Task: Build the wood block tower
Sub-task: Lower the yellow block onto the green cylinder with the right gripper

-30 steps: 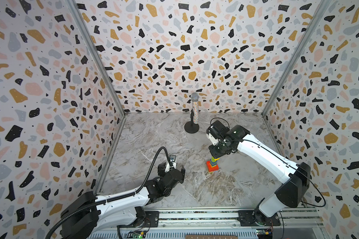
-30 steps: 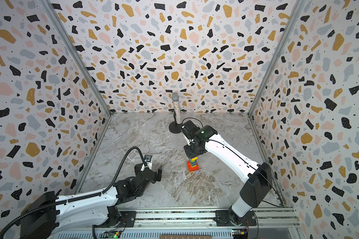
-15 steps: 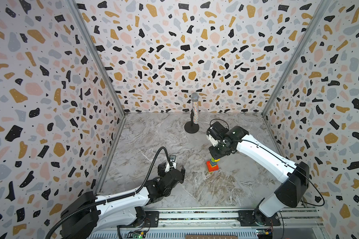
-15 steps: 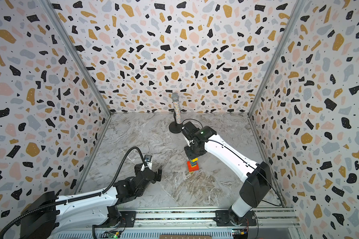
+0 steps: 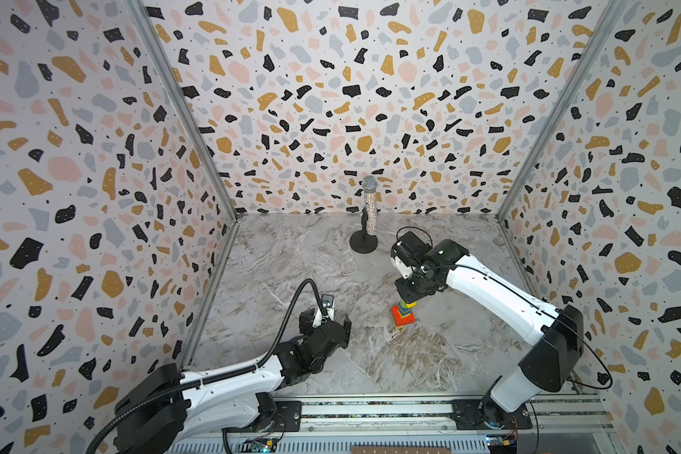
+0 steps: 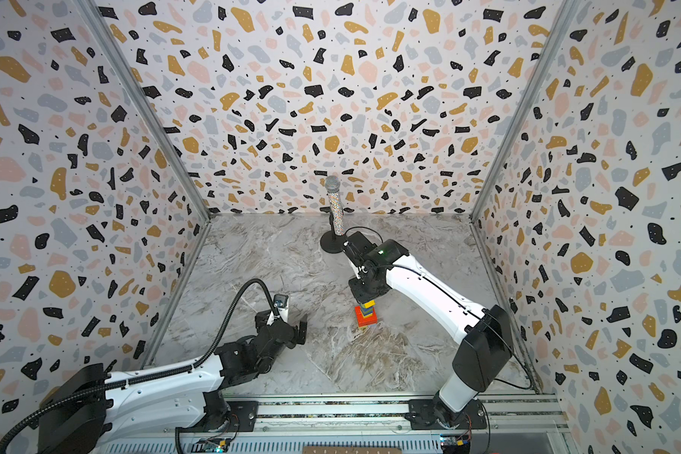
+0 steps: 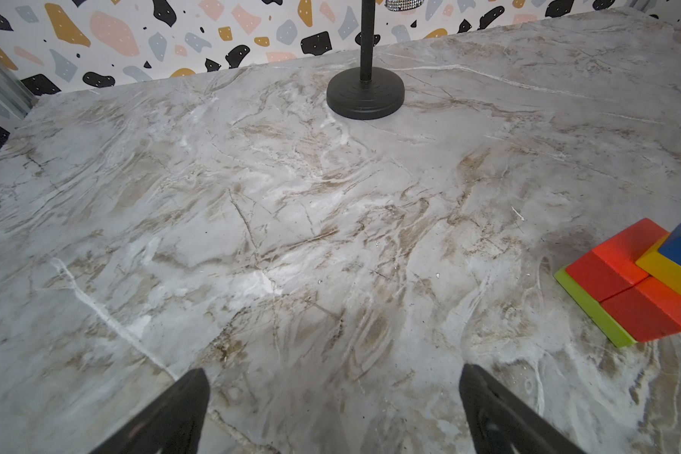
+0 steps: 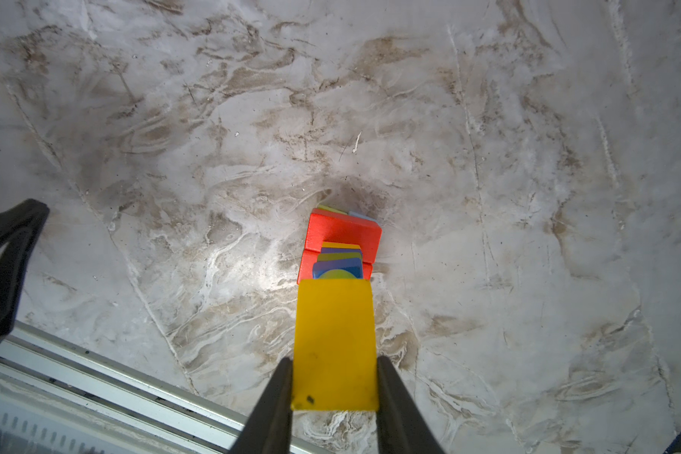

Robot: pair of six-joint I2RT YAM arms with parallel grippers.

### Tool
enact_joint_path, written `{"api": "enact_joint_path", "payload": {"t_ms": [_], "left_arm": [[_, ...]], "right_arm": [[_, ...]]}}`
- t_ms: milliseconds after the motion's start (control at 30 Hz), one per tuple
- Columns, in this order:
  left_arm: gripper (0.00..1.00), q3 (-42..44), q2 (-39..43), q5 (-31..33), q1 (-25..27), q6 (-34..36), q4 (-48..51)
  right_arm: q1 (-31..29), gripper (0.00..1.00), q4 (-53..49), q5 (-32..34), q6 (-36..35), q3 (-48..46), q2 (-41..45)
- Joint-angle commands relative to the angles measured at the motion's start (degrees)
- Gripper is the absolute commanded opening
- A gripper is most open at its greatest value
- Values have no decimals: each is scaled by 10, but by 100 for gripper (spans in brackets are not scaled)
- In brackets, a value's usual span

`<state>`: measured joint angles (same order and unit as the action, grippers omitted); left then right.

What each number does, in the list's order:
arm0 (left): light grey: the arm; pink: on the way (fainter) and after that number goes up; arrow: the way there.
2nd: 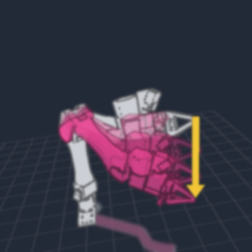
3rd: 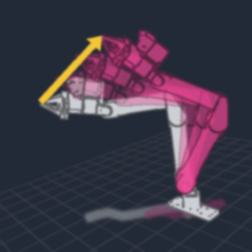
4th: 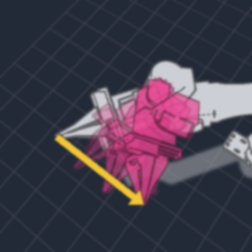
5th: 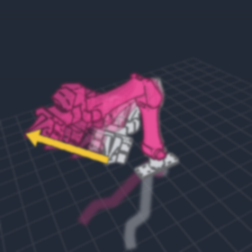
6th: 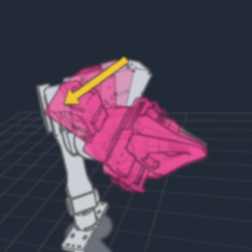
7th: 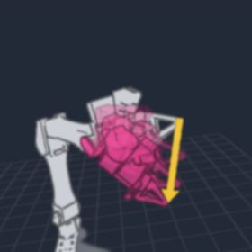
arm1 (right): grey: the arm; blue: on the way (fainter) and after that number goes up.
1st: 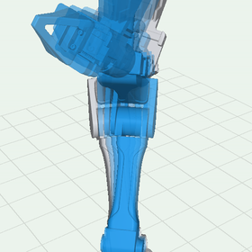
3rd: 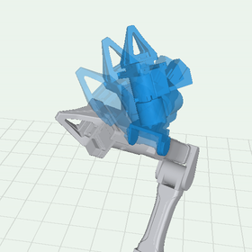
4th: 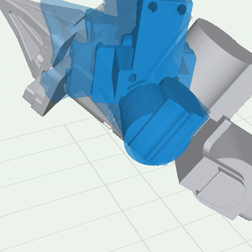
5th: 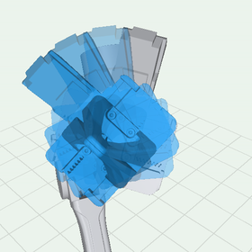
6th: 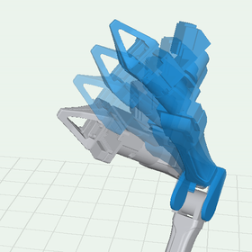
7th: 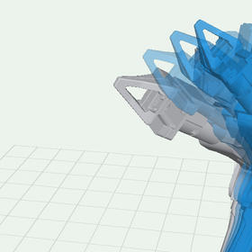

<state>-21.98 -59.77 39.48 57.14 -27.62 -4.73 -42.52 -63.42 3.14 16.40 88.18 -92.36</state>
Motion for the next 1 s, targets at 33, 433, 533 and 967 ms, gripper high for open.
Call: {"api": "enact_joint_path", "payload": {"t_ms": [33, 433, 533, 967], "left_arm": [[100, 5, 11, 6, -4, 8, -12], [100, 5, 11, 5, -4, 8, -12], [100, 5, 12, 6, -3, 8, -12], [100, 5, 10, 3, -4, 8, -13]], "right_arm": [[-3, 28, -4, 3, 2, 2, 1], [-4, 28, 0, 7, 5, 2, 0], [-4, 28, 0, 8, 5, 3, 0], [-4, 32, 3, 19, 6, 2, 2]]}}
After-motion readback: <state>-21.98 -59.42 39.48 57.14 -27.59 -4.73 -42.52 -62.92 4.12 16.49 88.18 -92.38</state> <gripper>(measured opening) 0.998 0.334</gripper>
